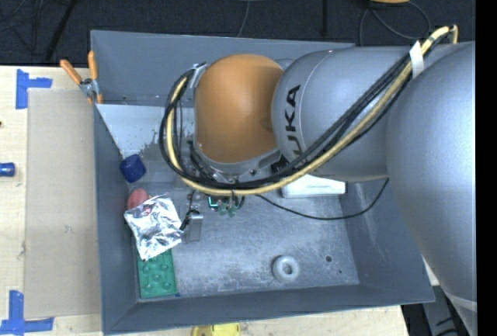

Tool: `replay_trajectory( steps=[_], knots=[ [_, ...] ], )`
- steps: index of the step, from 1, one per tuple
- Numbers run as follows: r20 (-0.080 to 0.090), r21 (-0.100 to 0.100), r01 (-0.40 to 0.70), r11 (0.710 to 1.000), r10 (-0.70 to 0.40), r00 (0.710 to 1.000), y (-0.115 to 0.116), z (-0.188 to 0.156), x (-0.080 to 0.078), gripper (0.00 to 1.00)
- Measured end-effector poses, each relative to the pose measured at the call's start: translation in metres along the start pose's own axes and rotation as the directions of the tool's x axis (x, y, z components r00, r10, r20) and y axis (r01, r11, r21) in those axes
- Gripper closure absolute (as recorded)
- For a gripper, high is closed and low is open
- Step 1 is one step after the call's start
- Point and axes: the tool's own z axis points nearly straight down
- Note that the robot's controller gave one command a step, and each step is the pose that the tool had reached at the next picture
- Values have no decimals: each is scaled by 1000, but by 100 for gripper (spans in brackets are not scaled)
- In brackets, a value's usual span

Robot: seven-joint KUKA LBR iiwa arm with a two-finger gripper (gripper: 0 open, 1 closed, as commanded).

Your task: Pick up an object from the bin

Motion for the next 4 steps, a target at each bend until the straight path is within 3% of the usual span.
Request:
replay_trajectory(
  steps=[1, 2, 3, 4],
  knots=[
    [3, 3, 758, 652, -758, 652, -19, 62, -1, 0],
    [1, 0, 774, 633, -774, 633, 25, 103, 46, 0],
    [13, 7, 768, 640, -768, 640, 23, 98, 40, 100],
    [13, 12, 767, 642, -767, 642, -15, -3, 14, 100]
  ],
)
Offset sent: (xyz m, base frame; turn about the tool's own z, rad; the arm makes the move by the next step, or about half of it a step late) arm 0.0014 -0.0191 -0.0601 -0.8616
